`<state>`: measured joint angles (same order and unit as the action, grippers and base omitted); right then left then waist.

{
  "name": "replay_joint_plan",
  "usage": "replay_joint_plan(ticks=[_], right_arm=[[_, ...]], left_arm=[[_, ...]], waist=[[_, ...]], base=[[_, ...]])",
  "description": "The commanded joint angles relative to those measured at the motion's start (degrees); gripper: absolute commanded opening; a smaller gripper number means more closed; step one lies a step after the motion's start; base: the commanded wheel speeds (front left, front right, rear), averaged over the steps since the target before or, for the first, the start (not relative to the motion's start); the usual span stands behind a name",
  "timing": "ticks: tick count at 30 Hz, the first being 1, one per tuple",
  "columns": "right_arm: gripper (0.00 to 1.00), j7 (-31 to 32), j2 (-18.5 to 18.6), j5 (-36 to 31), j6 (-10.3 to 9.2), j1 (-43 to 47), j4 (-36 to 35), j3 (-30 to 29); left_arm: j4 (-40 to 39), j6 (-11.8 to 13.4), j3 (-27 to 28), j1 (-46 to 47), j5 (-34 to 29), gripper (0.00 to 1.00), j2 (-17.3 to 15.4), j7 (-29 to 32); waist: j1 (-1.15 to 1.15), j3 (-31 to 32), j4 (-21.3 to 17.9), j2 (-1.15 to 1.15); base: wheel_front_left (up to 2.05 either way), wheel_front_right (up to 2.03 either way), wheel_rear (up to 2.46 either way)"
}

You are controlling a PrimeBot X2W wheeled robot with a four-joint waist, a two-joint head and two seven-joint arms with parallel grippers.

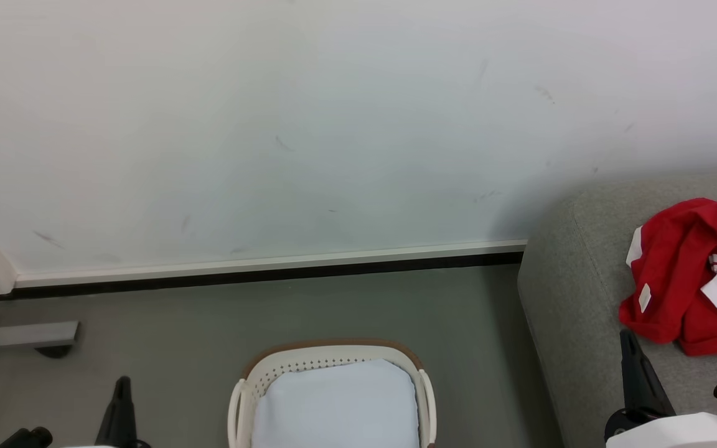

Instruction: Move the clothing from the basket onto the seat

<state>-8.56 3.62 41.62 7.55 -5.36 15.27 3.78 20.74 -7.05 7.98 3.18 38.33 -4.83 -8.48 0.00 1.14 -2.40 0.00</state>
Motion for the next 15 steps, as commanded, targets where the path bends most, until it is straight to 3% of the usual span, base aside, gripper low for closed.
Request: replay_joint_plan(ticks=[1, 15], right_arm=[[0.00, 0.49, 0.12, 2.24, -0.02, -0.98, -0.88, -0.56], [0.00, 3.41, 0.02, 12.26, -0.04, -1.03, -1.01, -2.49]], left_arm=[[-1.16, -0.16, 0.01, 1.43, 2.72, 0.00, -0.44, 0.57], [-2.39, -0.25, -0.28, 1.88, 13.26, 0.00, 0.04, 3.49]], waist=[[0.00, -0.02, 0.04, 0.00], [0.00, -0.20, 0.38, 0.00]], base=[[0.00, 0.00, 0.00], [0.00, 0.00, 0.00]])
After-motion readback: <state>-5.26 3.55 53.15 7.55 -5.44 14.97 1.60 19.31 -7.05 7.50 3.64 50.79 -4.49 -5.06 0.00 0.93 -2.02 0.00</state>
